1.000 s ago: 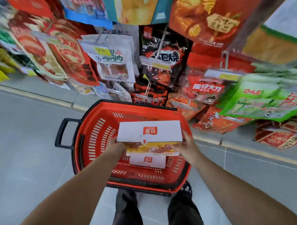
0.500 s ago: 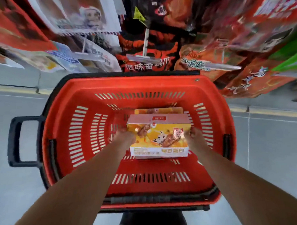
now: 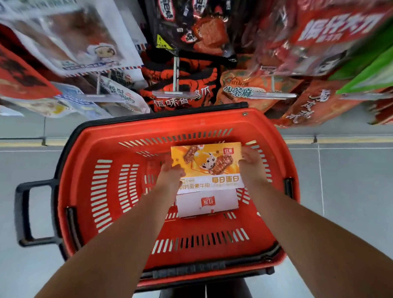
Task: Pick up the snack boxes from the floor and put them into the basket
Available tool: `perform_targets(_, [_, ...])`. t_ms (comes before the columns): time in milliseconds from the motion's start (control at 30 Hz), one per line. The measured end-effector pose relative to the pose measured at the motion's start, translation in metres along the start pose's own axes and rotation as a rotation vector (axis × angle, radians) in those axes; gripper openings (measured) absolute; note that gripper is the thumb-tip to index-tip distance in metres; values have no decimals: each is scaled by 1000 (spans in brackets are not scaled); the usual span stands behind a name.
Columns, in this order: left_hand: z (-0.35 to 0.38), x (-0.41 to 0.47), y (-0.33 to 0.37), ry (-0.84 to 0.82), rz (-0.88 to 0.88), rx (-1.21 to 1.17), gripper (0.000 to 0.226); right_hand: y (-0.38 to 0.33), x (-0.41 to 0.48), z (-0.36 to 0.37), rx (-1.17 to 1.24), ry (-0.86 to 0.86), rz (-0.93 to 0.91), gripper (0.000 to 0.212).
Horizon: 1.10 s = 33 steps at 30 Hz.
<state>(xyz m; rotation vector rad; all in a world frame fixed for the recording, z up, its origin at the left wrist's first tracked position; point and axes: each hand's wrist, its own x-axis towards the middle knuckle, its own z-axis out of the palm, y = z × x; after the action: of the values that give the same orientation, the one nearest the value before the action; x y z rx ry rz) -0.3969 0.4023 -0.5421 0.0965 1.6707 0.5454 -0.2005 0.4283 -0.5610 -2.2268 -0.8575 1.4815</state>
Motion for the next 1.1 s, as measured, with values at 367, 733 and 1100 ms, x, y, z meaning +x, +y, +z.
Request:
perform_targets(367, [18,-209,47,-241,135,63,32,-40,-206,-75,458,135,69,17])
perform_targets(733, [66,-386,9,-584,356,450,21,-17,-391,-163,1289,303,59,6])
perform_targets(1100, [185,-520,-120,-872,447,788,14,122,-513,-292,1648,678,-2,12])
